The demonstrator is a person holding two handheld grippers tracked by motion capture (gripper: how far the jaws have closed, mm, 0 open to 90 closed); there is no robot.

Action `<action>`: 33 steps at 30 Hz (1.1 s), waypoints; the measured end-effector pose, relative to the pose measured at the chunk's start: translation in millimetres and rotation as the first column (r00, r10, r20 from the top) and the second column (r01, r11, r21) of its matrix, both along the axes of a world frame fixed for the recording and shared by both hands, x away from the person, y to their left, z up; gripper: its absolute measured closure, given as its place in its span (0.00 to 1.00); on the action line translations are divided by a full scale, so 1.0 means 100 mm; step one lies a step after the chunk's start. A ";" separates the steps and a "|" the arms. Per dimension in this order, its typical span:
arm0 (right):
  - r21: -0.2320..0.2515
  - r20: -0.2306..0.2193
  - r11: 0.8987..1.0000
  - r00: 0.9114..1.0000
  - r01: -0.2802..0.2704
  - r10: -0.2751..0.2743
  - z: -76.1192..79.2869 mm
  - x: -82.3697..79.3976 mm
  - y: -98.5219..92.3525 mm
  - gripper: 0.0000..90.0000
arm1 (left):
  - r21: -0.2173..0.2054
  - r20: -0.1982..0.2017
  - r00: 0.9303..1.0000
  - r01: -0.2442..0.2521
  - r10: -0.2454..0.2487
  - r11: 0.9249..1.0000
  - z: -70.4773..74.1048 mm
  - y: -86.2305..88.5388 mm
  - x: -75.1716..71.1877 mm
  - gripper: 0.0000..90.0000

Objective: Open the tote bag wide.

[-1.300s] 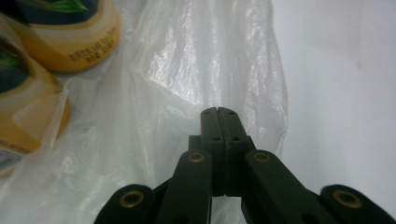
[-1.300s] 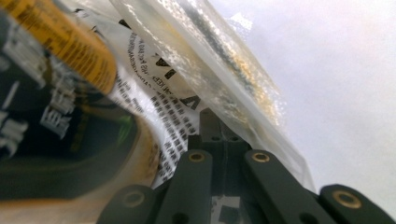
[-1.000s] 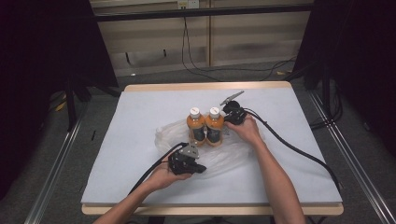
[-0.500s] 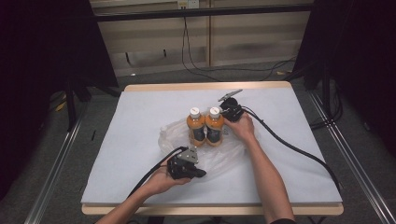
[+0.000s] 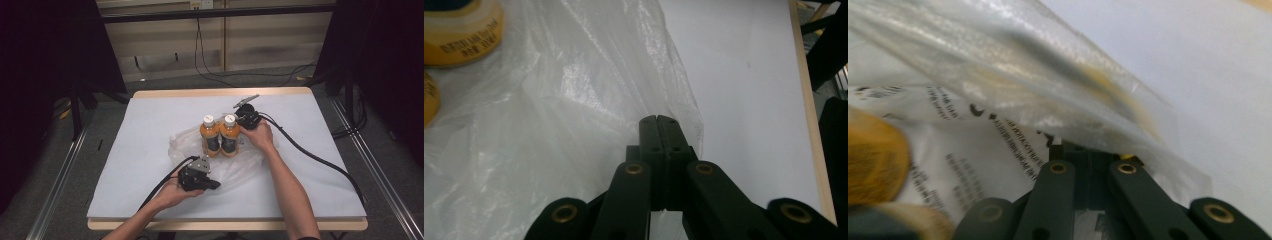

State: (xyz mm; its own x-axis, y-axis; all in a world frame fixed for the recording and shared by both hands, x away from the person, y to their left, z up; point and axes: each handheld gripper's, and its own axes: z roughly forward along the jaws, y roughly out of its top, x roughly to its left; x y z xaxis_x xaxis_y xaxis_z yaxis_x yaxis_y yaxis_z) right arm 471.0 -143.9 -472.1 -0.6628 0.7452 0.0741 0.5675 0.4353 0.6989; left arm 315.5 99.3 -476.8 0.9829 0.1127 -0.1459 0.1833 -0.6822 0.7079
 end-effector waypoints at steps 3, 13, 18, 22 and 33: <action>0.025 0.023 1.000 1.000 -0.015 0.014 0.10 -0.08 -0.06 1.00 | -0.036 0.002 1.000 -0.024 0.024 0.999 0.06 0.03 0.01 1.00; 0.058 0.109 0.998 0.994 -0.023 0.017 0.31 -0.54 -0.44 1.00 | -0.123 0.016 0.992 -0.123 0.126 0.985 0.16 0.21 0.13 1.00; 0.067 0.147 0.997 0.989 -0.027 0.017 0.35 -0.77 -0.61 1.00 | -0.143 0.033 0.984 -0.168 0.174 0.975 0.22 0.29 0.14 0.92; 0.071 0.161 0.997 0.987 -0.024 0.012 0.38 -0.95 -0.72 1.00 | -0.158 0.039 0.977 -0.201 0.210 0.967 0.25 0.37 0.15 0.85; 0.133 0.189 0.991 0.982 -0.031 0.006 0.52 -1.53 -0.98 0.63 | -0.208 0.140 0.938 -0.285 0.317 0.936 0.40 0.59 -0.03 0.40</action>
